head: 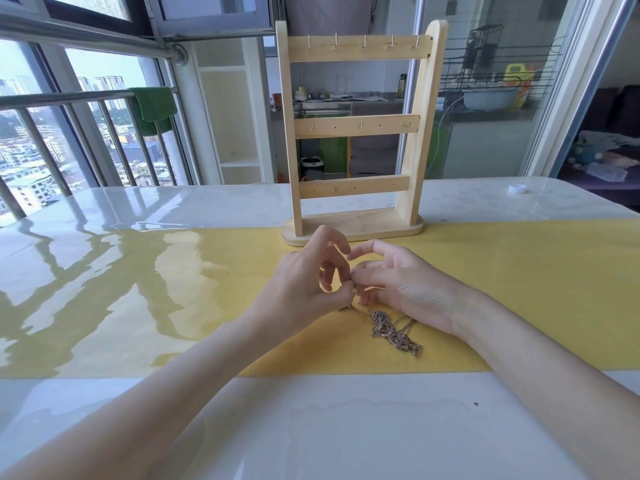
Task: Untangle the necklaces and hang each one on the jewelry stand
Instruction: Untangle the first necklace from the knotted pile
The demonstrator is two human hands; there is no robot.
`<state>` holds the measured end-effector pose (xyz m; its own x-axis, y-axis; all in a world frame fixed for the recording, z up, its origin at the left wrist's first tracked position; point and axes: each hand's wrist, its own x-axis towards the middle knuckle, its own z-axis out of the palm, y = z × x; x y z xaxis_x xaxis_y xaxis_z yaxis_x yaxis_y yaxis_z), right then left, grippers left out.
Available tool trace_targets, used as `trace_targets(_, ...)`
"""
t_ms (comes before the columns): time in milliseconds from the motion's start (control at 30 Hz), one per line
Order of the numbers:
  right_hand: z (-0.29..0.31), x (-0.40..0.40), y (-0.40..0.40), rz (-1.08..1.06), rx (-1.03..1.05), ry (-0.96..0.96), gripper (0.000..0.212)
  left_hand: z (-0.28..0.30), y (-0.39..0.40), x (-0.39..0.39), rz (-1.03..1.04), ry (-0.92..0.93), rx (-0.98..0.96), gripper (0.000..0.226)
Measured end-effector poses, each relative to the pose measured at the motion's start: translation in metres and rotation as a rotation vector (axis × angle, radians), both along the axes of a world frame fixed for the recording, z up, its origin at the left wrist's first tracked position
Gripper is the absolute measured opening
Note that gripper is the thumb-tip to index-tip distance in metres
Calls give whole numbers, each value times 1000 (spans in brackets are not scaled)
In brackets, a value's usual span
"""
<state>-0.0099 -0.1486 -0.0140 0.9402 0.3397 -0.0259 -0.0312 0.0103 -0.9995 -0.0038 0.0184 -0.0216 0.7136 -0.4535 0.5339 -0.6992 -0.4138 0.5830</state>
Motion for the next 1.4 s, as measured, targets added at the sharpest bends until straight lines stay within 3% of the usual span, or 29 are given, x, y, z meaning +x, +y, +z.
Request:
trace_targets(233,1,1,-3,20,118,-3,36,0,0,0,14,54,-66,44)
trace_targets(500,0,2,-3,-61,126,-65,35,1,2,4,5,161,-143,37)
trace_targets(667,0,3,-3,-85,87,-85,36,0,2,6,-18,186,-146,37)
trace_targets(833,2,3,-4,-95,7,-109,40,2,4,7,-71,331,-197,29)
trace_targets(1033,3,2,-4,-93,-220,-191,45,2,5,10,-43,384,-172,26)
trace_targets(1400,2,3,-3,-45,-194,-175,48,7,5,7,-108,446,-197,26)
